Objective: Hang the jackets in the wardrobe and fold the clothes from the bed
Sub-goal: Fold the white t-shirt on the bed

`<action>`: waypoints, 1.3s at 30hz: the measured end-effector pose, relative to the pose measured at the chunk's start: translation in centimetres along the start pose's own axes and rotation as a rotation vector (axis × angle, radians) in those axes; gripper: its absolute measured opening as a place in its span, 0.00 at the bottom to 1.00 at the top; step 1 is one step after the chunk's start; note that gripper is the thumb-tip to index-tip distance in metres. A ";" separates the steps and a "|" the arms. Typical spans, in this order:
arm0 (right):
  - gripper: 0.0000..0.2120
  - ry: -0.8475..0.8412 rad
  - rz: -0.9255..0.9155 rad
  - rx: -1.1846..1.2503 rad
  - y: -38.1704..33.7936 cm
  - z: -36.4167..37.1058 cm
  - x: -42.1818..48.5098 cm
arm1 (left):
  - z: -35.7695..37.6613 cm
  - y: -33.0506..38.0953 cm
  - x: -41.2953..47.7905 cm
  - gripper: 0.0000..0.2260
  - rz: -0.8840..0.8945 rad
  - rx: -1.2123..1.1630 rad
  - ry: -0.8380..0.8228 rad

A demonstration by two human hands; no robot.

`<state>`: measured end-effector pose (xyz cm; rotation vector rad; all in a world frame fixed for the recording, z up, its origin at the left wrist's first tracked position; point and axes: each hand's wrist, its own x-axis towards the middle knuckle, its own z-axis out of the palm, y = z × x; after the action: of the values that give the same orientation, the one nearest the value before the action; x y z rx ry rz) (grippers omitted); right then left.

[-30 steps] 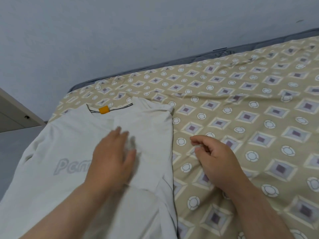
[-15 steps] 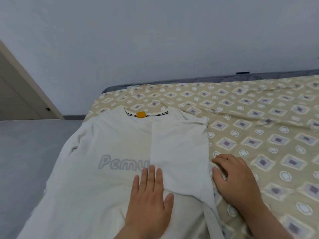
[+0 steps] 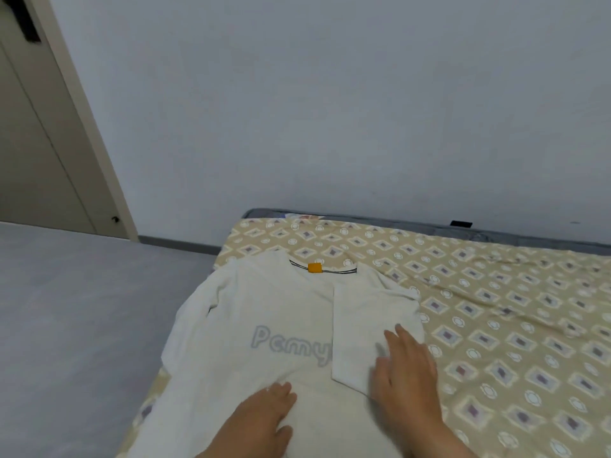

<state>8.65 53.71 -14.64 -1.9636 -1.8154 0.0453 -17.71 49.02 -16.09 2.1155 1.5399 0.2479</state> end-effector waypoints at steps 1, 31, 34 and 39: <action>0.24 -0.061 -0.120 0.023 -2.7 0.4 -0.2 | -0.4 -1.3 -1.2 0.16 -0.009 -0.021 0.077; 0.29 -0.339 -0.319 -0.267 -9.9 9.0 -4.7 | -9.2 -23.4 0.7 0.26 -0.988 -1.381 1.080; 0.29 -0.325 -0.323 -0.273 -9.8 9.0 -4.7 | -9.0 -22.0 -1.5 0.20 -1.014 -1.743 0.763; 0.28 -0.311 -0.328 -0.267 -9.8 8.9 -4.8 | -8.6 -18.3 -1.3 0.10 -0.902 -1.740 0.247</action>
<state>-4.05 52.11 -20.52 -1.8819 -2.4386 0.0030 -37.17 54.48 -17.68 0.0366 1.2714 1.0108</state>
